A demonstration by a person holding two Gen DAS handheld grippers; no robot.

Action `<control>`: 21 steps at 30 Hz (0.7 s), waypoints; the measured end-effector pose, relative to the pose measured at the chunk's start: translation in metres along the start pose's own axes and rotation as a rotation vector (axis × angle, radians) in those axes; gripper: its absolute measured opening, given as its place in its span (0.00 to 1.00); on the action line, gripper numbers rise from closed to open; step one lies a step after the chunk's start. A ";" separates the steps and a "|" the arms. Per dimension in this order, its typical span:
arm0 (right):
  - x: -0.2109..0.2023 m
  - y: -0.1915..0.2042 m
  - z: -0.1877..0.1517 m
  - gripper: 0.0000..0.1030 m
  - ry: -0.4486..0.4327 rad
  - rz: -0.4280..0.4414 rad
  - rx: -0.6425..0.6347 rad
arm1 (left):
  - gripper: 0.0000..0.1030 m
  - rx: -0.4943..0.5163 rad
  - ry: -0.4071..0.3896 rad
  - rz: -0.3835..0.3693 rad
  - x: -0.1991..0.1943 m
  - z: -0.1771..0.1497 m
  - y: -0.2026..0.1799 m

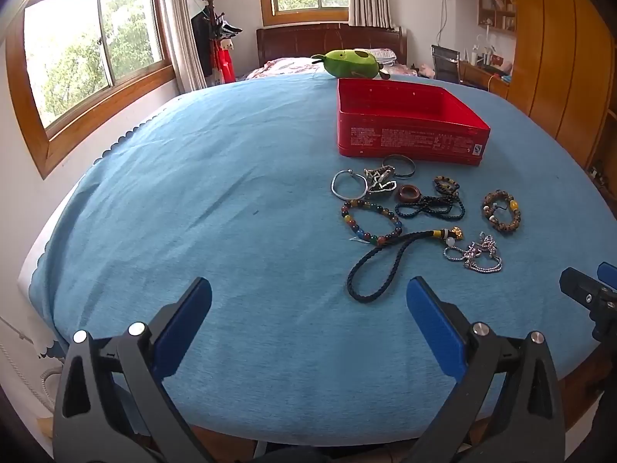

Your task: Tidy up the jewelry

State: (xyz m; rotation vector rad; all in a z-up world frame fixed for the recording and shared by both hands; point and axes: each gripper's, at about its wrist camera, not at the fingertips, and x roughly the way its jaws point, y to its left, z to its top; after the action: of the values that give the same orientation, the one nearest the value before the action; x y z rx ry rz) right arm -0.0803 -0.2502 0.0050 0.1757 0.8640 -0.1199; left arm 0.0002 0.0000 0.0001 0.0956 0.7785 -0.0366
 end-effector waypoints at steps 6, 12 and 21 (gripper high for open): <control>0.001 -0.001 0.001 0.96 -0.002 0.002 -0.001 | 0.97 0.001 0.000 0.000 0.000 0.000 0.000; -0.002 -0.002 0.001 0.96 -0.002 0.003 -0.001 | 0.97 0.002 -0.001 0.001 0.000 0.000 0.000; 0.000 0.001 0.001 0.96 -0.001 0.004 -0.001 | 0.97 0.001 0.002 0.001 -0.002 0.002 0.008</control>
State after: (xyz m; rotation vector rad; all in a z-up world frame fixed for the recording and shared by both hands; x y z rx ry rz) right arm -0.0791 -0.2498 0.0056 0.1766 0.8622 -0.1160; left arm 0.0006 0.0075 0.0029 0.0972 0.7802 -0.0359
